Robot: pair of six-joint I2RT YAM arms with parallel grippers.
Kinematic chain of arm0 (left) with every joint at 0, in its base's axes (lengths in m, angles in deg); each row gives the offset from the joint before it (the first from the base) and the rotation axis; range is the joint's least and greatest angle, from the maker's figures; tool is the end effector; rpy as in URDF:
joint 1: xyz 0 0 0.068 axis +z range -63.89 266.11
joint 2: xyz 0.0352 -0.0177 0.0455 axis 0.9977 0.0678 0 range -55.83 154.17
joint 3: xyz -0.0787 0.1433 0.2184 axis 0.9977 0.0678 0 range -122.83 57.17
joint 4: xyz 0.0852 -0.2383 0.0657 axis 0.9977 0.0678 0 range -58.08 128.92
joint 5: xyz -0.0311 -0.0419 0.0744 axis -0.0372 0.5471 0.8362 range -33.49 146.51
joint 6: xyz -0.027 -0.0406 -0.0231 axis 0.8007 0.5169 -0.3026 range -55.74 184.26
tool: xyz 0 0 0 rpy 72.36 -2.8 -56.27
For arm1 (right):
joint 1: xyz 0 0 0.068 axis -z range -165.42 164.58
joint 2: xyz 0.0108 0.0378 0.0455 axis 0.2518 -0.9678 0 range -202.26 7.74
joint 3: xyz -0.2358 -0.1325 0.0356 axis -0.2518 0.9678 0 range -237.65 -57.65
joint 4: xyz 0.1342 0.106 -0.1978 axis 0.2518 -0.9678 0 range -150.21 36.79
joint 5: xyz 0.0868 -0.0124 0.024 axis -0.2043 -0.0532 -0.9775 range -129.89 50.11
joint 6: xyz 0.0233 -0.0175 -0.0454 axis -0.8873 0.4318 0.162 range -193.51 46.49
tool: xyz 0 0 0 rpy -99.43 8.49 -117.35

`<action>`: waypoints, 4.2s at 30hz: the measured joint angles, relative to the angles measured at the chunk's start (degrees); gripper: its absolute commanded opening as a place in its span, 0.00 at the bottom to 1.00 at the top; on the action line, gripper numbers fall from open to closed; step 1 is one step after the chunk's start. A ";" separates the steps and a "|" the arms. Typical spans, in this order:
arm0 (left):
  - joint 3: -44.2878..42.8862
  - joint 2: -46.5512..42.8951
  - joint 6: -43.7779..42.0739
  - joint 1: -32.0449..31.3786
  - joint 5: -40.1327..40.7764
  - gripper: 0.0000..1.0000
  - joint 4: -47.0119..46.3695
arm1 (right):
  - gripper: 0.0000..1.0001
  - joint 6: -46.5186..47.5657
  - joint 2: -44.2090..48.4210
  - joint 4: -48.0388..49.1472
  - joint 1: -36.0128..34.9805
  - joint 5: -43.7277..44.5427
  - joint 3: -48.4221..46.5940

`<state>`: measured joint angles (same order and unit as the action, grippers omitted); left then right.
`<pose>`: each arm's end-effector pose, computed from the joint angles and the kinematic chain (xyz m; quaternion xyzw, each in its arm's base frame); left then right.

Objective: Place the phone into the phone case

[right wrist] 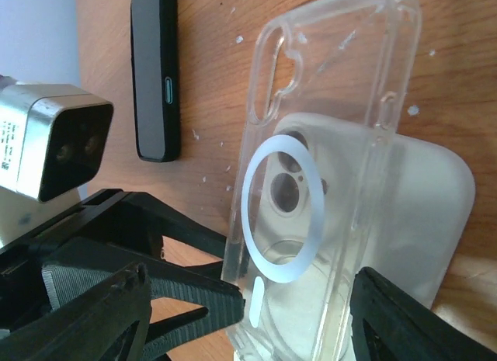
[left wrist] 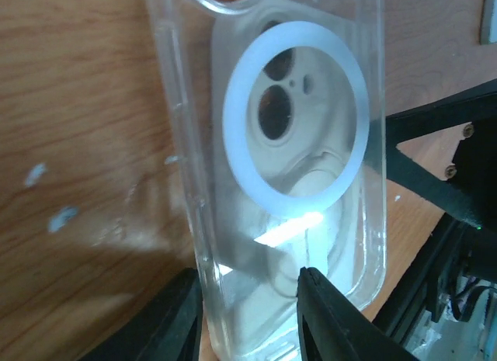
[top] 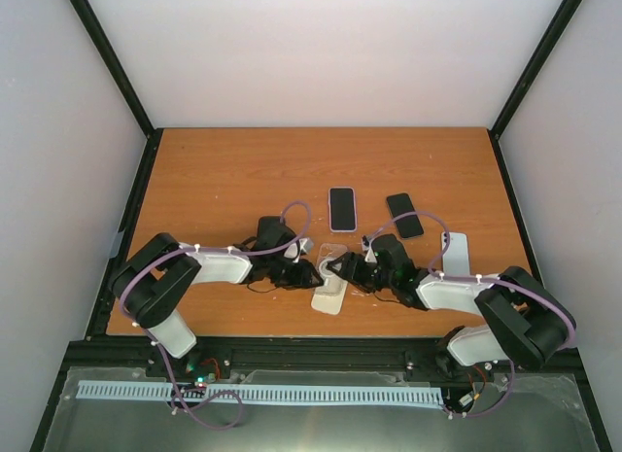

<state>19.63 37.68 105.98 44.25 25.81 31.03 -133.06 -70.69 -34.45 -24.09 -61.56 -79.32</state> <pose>0.1986 -0.2022 0.1217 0.0806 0.9198 -0.3810 0.0475 0.1760 0.1576 0.1341 0.0789 0.8831 0.4361 0.1541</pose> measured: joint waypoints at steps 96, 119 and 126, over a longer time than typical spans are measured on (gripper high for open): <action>9.60 -16.15 12.98 -1.25 13.92 0.74 4.31 | 1.00 54.80 -28.33 -46.40 27.85 28.57 -45.07; 9.11 -28.70 13.90 2.95 16.39 0.86 10.01 | 0.72 56.94 -33.42 -45.99 28.79 23.45 -49.62; 10.64 -33.20 13.92 3.56 17.46 0.87 11.47 | 0.64 54.25 -31.47 -46.47 28.79 23.50 -47.30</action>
<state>30.27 4.48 119.90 47.81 43.27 42.51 -78.81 -102.16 -80.91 4.69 -38.06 -126.62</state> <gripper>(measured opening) 0.870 0.754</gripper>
